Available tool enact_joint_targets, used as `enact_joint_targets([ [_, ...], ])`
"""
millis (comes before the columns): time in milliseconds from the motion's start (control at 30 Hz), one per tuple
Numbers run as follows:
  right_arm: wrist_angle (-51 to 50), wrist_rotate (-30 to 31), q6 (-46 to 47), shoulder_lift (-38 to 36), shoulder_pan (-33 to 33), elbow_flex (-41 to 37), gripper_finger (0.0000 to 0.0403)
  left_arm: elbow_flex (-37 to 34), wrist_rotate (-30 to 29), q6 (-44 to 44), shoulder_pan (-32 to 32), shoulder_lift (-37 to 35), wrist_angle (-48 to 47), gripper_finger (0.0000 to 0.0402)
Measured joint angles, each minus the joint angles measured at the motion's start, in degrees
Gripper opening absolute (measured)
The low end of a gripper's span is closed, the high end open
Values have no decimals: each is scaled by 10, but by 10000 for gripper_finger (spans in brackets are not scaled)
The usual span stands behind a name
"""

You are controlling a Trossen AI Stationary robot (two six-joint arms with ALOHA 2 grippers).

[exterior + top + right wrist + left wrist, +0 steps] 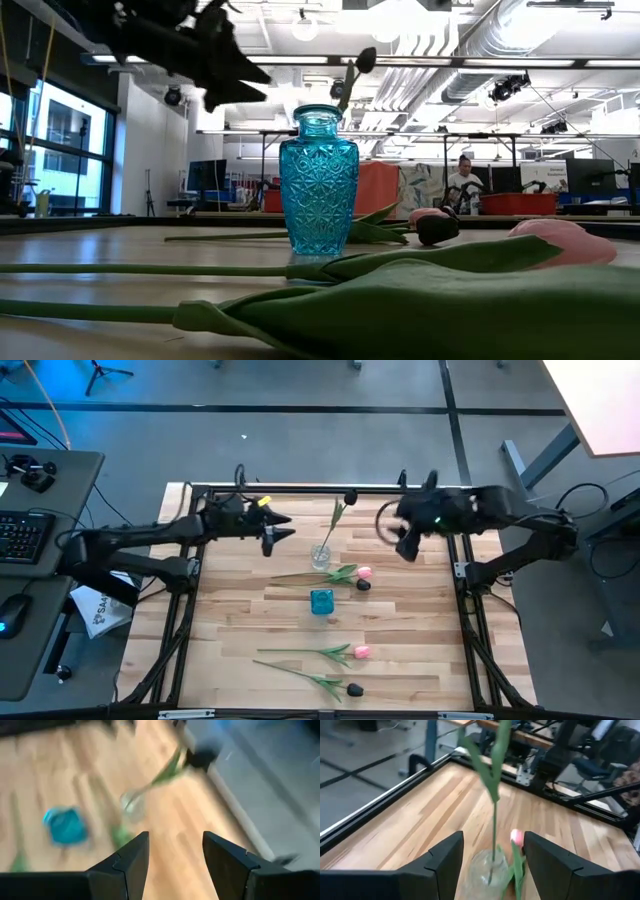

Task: Sort flowers into vase by color
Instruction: Put the top black flower into the transparent vase

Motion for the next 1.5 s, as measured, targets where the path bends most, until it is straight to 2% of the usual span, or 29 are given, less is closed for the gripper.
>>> enact_joint_targets([
  [67,17,-23,28,-11,15,-55,181,0,-13,-18,3,-27,-34,198],
  [167,100,-54,60,-36,45,-168,181,0,-21,-45,3,-49,-57,198],
  [333,309,-109,114,-46,81,-360,181,0,-22,-77,-10,-51,-57,198],
  [433,442,-152,117,-29,88,-437,181,0,-22,-88,-20,-47,-57,198],
  [500,491,-157,116,-10,87,-470,181,0,-22,-92,-27,-43,-57,198],
  [600,530,-154,92,21,76,-487,181,0,-22,-102,-35,-42,-56,198],
  [733,533,-150,31,63,62,-483,181,0,-24,-153,-42,-44,-49,198],
  [1033,554,-136,-119,118,20,-470,181,0,-24,-217,-63,-45,37,198],
  [1333,554,-201,-192,120,-4,-470,181,0,-25,-236,-85,-45,31,198],
  [1500,559,-231,-195,122,-3,-470,181,0,-27,-236,-89,-45,30,198],
])
